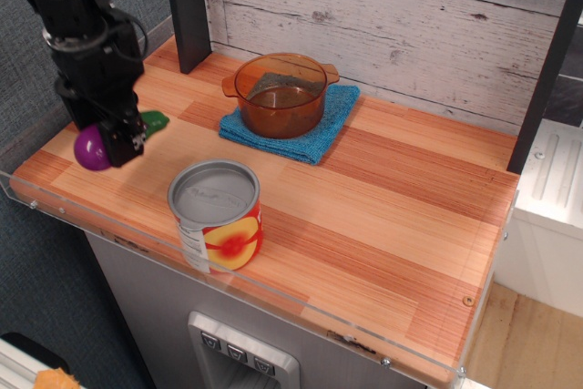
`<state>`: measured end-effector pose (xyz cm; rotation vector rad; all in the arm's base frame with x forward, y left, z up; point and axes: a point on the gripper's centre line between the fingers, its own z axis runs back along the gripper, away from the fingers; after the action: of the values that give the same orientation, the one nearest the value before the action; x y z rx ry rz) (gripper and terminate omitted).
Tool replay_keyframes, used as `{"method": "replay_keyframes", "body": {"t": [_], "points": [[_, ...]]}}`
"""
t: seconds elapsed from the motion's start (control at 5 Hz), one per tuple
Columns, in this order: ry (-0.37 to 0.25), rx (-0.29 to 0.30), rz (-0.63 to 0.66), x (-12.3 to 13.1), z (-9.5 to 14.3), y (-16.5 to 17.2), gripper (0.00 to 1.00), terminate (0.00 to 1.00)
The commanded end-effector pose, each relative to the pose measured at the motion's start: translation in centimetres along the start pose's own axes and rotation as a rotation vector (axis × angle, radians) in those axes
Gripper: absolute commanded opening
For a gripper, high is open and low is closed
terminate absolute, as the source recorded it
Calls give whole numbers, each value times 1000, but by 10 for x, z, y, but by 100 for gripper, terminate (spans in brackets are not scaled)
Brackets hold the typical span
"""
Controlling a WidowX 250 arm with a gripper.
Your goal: Place the eggplant to the right of the pot on the towel
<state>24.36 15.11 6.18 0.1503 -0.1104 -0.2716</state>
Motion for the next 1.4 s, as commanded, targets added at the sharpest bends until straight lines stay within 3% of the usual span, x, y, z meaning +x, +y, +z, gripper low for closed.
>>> {"method": "replay_keyframes", "body": {"t": [0.0,0.4,0.6,0.8,1.2], "points": [[-154,51,28,43,67,-20,0,0],[-189,29,89,96,76,-68,0,0],[-161,-33,151,124,65,-92,0,0],[-169,-76,145,141,51,-109,0,0],[-149,-85,126,166,16,-133,0,0]]}}
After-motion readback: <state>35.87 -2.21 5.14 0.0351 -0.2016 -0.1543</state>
